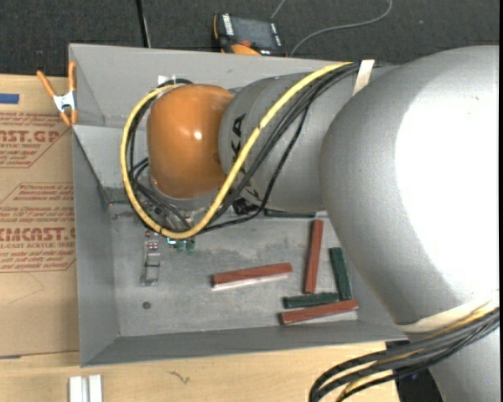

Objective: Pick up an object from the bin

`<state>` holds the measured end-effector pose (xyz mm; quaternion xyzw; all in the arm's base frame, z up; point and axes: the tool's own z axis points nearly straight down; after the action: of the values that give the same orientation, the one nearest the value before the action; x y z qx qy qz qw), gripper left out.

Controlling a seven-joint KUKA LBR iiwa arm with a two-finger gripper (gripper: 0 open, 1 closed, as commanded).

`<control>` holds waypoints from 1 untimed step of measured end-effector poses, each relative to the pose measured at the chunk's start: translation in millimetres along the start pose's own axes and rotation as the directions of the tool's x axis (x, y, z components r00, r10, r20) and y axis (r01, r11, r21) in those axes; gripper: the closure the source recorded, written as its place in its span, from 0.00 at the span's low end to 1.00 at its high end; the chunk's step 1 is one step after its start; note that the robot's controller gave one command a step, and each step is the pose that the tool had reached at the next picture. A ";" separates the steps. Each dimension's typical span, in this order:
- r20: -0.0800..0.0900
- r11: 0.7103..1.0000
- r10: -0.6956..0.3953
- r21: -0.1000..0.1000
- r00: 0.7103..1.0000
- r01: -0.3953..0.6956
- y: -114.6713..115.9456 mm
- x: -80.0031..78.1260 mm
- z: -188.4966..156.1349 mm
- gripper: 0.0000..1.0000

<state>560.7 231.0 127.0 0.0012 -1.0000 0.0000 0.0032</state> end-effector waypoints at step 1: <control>0.016 0.989 0.145 -0.002 0.989 -0.145 -69.8 -23.2 -80.6 0.00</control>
Offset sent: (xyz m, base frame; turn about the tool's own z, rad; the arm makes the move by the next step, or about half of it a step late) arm 0.0212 -0.0675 0.0769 0.1409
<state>584.6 161.2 207.5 -0.0715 -0.9974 -0.0004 -0.0046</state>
